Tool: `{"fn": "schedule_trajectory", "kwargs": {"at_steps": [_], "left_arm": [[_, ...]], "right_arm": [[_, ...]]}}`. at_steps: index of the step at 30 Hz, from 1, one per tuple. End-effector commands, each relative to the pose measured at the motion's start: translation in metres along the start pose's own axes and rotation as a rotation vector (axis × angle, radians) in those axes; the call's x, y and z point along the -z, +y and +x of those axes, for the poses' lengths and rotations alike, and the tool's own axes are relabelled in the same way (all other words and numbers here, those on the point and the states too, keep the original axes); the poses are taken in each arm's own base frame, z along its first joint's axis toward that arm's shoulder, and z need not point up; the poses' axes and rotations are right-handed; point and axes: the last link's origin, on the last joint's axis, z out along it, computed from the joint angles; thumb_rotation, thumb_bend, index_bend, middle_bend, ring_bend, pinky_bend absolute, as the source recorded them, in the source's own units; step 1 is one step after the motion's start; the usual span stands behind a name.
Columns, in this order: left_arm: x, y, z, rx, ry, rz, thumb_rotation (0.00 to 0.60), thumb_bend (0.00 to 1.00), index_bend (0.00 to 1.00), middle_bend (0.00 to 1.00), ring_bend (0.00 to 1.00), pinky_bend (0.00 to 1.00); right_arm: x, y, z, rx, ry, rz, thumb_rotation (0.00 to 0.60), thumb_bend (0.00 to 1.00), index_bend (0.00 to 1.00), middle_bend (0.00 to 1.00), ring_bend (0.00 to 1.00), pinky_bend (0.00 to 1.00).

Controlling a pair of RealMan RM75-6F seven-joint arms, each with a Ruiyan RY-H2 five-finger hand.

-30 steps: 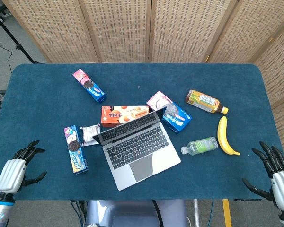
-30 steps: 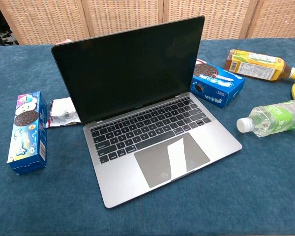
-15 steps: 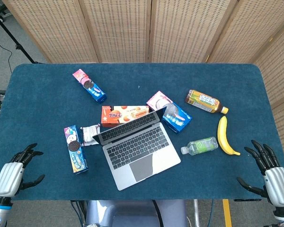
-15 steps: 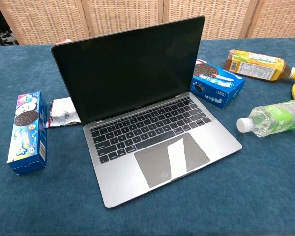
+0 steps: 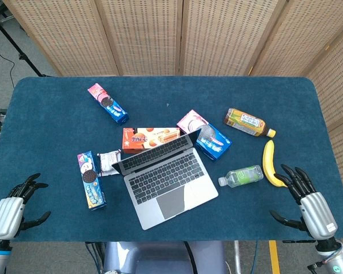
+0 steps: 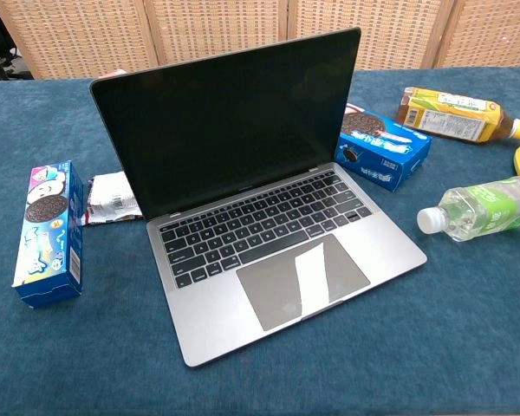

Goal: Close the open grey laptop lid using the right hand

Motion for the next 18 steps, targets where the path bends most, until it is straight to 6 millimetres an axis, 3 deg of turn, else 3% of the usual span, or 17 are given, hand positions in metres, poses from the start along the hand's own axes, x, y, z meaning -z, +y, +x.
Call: {"fn": "schedule_trajectory", "kwargs": {"at_steps": [1,11,18], "left_arm": [[0.0,0.0,0.0,0.0,0.0,0.0,0.6,0.2,0.31,0.17,0.21,0.2],[-0.001,-0.004,0.0,-0.001,-0.005,0.011,0.6,0.2,0.31,0.17,0.21,0.2],[-0.001,-0.003,-0.002,-0.003,-0.015,0.009,0.6,0.2,0.31,0.17,0.21,0.2]], "right_arm": [[-0.026,-0.007,-0.003,-0.001,-0.027,0.068,0.6,0.24,0.14,0.03,0.12,0.0],[-0.094,-0.021,-0.007,0.154,0.0,0.231,0.6,0.24,0.15,0.03,0.12,0.0],[-0.117,-0.028,-0.017,0.169,-0.046,0.265,0.6,0.24,0.14,0.03,0.12,0.0]]}}
